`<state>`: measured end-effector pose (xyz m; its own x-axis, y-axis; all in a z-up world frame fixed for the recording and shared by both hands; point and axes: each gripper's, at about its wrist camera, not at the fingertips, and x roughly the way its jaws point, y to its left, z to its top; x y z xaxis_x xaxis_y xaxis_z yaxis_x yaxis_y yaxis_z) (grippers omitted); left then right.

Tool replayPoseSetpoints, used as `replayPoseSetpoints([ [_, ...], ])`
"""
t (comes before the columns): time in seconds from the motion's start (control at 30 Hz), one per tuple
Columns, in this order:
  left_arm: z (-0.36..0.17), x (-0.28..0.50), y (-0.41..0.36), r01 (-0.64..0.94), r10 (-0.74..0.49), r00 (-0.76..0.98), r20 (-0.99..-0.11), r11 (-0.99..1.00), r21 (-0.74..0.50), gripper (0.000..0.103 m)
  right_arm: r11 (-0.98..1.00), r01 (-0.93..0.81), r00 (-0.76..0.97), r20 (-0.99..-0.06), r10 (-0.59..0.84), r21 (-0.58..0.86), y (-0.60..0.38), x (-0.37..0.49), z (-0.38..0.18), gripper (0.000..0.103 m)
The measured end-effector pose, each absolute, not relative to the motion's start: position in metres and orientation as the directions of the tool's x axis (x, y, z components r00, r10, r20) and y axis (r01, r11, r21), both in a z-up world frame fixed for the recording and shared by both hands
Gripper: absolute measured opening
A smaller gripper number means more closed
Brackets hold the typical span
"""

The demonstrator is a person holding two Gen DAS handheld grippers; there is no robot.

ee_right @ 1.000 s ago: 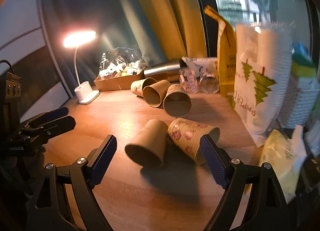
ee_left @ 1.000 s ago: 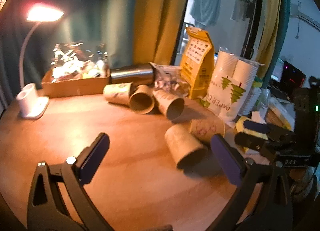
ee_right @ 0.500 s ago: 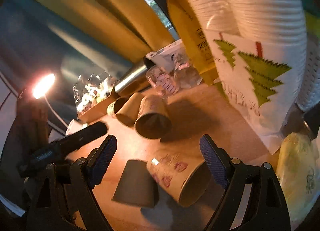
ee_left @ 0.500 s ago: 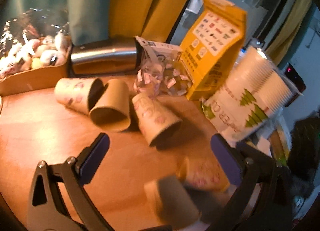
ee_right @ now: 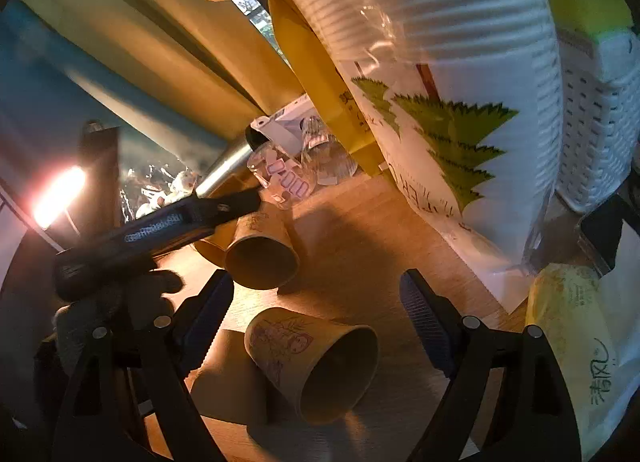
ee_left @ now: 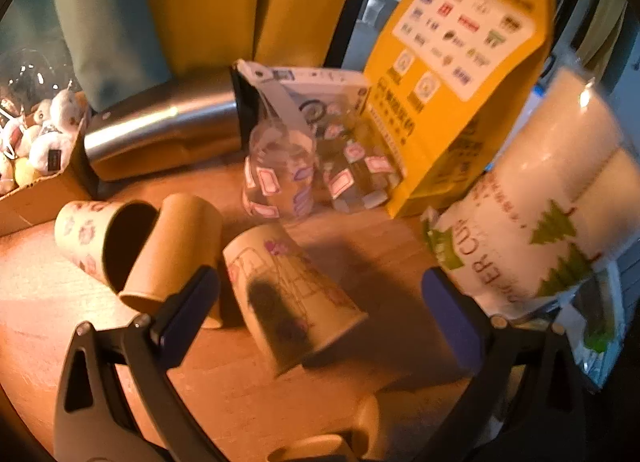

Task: Flip cup upside down
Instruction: 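Move the left gripper toward the tan cup with pink drawings lying sideways, then close the left gripper around the body of the drawn cup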

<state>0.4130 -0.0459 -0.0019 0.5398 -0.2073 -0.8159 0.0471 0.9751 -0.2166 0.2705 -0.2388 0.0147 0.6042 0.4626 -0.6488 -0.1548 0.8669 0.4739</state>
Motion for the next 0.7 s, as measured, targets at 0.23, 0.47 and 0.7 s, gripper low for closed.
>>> replayPoseSetpoints([
  [0.23,-0.024,0.429,-0.054,0.038,-0.149,0.486,-0.861,0.988,-0.15,0.102,0.893,-0.158,0.634,-0.651,0.418,0.421,-0.241,0.268,0.018,0.087],
  [0.47,-0.033,0.44,-0.056,0.053,-0.18,0.436,-0.882,0.983,-0.174,0.102,0.903,-0.137,0.641,-0.658,0.394,0.408,-0.25,0.267,0.014,0.087],
  [0.7,-0.038,0.442,-0.057,0.113,-0.164,0.388,-0.907,0.985,-0.13,0.1,0.899,-0.138,0.635,-0.66,0.403,0.416,-0.253,0.265,0.008,0.087],
])
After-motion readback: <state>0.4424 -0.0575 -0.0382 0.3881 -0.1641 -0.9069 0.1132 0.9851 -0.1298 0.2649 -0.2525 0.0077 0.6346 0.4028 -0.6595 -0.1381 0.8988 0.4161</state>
